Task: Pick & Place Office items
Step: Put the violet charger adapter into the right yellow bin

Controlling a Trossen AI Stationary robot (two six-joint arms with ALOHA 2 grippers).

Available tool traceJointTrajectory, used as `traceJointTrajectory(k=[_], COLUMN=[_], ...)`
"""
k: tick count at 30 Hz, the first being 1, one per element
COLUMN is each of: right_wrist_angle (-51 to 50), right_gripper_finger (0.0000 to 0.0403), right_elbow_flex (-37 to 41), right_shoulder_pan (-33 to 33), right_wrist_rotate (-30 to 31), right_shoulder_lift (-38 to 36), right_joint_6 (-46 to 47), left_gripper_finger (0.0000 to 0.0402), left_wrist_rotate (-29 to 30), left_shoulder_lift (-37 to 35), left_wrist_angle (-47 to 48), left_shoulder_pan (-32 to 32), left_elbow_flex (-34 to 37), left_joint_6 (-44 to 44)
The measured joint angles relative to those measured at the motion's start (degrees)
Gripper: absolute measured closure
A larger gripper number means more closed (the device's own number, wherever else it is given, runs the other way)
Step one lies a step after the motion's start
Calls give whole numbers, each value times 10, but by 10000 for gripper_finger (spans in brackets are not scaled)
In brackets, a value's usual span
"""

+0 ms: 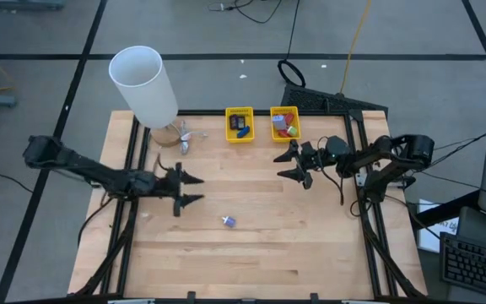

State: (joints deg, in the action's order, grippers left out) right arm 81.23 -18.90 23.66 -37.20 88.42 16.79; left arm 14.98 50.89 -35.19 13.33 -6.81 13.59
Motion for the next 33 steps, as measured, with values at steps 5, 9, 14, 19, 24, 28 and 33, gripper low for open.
traceJointTrajectory(k=[5, 9, 14, 19, 24, 28, 33], right_wrist_angle=[-2, -5, -5, -9, -9, -9, -9], right_gripper_finger=[150, 150, 150, 150, 150, 150, 150], right_elbow_flex=[0, 0, 0, 0, 0, 0, 0], right_shoulder_pan=[0, 0, 0, 0, 0, 0, 0], right_wrist_rotate=[1, 1, -1, -1, -1, -1, -1], right_shoulder_lift=[0, 0, 0, 0, 0, 0, 0], right_joint_6=[-3, -3, -3, -3, -3, -3, -3], left_gripper_finger=[160, 172, 183, 193, 204, 214, 230], left_wrist_rotate=[-2, -27, -92, -109, -93, -90, -94], left_shoulder_lift=[165, 281, 400, 476, 502, 501, 501], left_wrist_angle=[-16, -23, -21, 29, 89, 110, 116], left_shoulder_pan=[39, 49, 50, 50, 50, 50, 50], left_elbow_flex=[-76, -158, -237, -270, -275, -276, -276], left_joint_6=[-66, -102, -137, -105, -98, -86, -85])
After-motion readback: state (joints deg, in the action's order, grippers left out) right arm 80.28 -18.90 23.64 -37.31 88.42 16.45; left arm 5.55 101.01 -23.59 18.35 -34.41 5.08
